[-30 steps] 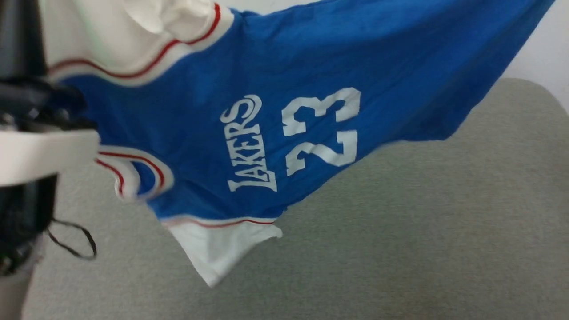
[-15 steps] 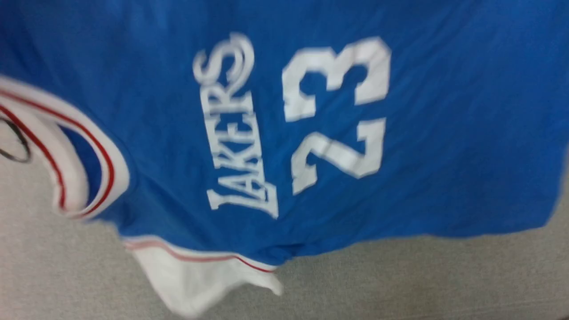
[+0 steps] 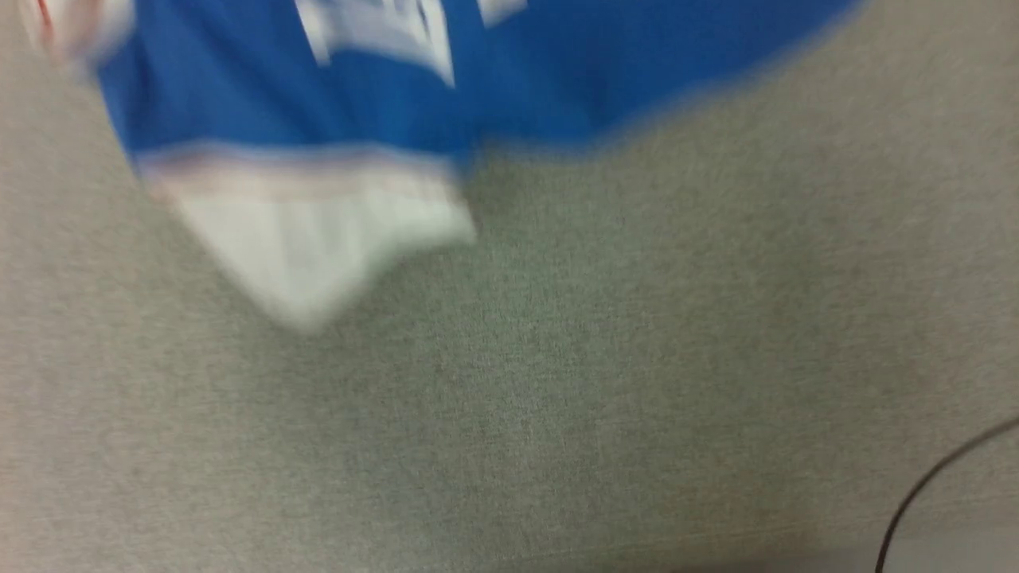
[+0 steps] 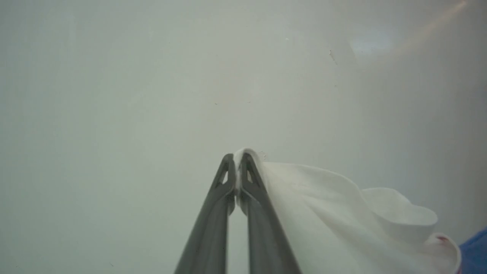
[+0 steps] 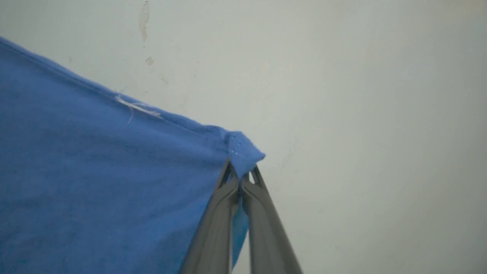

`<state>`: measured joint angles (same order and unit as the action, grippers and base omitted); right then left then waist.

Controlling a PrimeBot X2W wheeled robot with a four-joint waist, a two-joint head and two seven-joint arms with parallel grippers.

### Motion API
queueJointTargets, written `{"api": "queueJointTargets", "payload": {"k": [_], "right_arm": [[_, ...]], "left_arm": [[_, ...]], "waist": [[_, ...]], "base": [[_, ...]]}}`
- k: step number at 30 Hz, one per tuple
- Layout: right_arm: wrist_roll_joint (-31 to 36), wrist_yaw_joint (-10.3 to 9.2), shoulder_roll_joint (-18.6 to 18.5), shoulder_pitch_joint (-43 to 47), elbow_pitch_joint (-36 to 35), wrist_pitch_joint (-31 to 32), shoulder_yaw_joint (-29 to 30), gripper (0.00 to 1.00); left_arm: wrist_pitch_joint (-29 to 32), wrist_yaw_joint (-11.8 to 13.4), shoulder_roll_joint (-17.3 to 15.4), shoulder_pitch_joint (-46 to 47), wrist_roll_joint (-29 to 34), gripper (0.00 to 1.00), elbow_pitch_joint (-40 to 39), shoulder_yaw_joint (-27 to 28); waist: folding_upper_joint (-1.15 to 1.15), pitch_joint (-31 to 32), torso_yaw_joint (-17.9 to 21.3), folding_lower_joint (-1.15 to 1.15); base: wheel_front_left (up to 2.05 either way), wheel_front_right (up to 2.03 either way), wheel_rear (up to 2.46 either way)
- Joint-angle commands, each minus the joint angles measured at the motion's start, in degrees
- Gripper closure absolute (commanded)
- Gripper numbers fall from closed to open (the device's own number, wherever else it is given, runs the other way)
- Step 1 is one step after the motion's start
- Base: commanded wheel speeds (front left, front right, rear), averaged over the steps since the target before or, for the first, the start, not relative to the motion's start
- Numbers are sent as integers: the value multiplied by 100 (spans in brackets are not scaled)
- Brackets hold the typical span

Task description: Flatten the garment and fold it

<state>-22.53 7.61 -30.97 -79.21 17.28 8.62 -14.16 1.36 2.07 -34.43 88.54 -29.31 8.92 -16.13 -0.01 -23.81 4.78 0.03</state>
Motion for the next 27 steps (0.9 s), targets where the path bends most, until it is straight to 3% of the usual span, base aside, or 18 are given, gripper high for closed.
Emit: {"api": "queueJointTargets", "payload": {"k": [1,8,13,19,27], "right_arm": [[89,-12,64,-269,244,-158,-50,100],[511,-12,353,-1334,1561,-1045,-61,100],[492,-12,653,-1412,2316,-1462,-131,100],[323,-12,786,-748,2847,-1866,-515,100],[61,-12,835,931,3131,-2229,-1138,100]], "left_arm": [[-167,-54,82,308,78,100,232,-1],[-1132,-228,434,1460,304,100,1346,-48],[-1427,-383,646,1476,324,100,1955,-175],[-1594,-508,912,316,147,100,2122,-242],[-1624,-501,1093,-2426,109,100,1759,-569]], "waist": [[1,-787,24,-3],[1,-1226,-93,-3],[1,-1384,-243,-3],[1,-1291,-473,-3],[1,-466,-705,-3]], "base": [[0,0,0],[0,0,0],[0,0,0],[0,0,0],[0,0,0]]}}
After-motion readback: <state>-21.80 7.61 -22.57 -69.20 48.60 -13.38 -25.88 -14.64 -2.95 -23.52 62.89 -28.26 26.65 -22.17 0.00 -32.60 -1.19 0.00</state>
